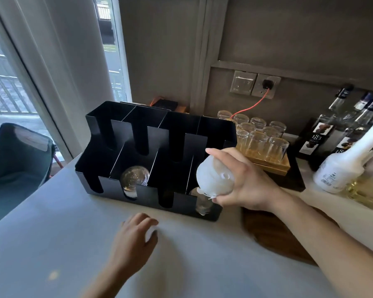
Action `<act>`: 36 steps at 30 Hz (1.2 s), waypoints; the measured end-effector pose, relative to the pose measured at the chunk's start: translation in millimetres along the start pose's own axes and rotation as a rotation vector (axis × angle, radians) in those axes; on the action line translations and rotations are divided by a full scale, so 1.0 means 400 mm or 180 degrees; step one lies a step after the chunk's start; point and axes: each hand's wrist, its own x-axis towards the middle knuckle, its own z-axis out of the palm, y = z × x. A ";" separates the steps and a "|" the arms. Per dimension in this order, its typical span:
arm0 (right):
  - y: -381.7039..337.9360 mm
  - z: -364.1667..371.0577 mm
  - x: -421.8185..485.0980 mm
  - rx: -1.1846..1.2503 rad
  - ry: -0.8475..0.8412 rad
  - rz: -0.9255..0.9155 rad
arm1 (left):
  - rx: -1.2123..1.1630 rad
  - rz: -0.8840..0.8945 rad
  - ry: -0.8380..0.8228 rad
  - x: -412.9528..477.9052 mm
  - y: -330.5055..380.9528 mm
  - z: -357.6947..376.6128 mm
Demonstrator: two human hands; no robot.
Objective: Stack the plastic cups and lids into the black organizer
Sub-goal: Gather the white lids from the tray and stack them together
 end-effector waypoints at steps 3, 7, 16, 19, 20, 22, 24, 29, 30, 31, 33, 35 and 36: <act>0.002 0.023 0.032 -0.0334 -0.0106 -0.0033 | 0.0677 0.0008 0.0021 -0.009 -0.113 -0.017; 0.004 0.054 0.055 -0.0690 -0.0087 -0.0002 | 0.0913 0.0150 -0.0058 -0.019 -0.181 -0.023; 0.002 0.108 0.079 -0.0803 -0.0145 0.0382 | 0.1244 -0.0034 -0.0540 -0.010 -0.204 -0.009; 0.002 0.104 0.082 -0.0875 -0.0181 0.0415 | 0.1230 -0.0018 -0.0538 -0.011 -0.206 -0.008; 0.001 0.102 0.081 -0.0950 -0.0191 0.0422 | 0.1229 -0.0011 -0.0537 -0.011 -0.208 -0.007; 0.000 0.102 0.078 -0.1127 -0.0203 0.0425 | 0.1225 0.0005 -0.0518 -0.010 -0.209 -0.007; -0.002 0.107 0.077 -0.1312 -0.0280 0.0367 | 0.1217 0.0005 -0.0516 -0.010 -0.210 -0.006; -0.001 0.121 0.094 -0.1265 -0.0539 0.0386 | 0.1230 -0.0004 -0.0529 -0.012 -0.212 -0.003; 0.001 0.123 0.096 -0.1267 -0.0566 0.0379 | 0.1236 0.0008 -0.0508 -0.012 -0.212 -0.004; 0.003 0.124 0.097 -0.1256 -0.0580 0.0377 | 0.1248 0.0015 -0.0505 -0.013 -0.212 -0.005; 0.007 0.123 0.100 -0.1211 -0.0599 0.0367 | 0.1266 0.0013 -0.0523 -0.013 -0.212 -0.005; 0.010 0.117 0.104 -0.1206 -0.0650 0.0353 | 0.1276 -0.0018 -0.0545 -0.013 -0.211 -0.004; 0.011 0.115 0.106 -0.1212 -0.0679 0.0350 | 0.1274 -0.0022 -0.0552 -0.013 -0.212 -0.003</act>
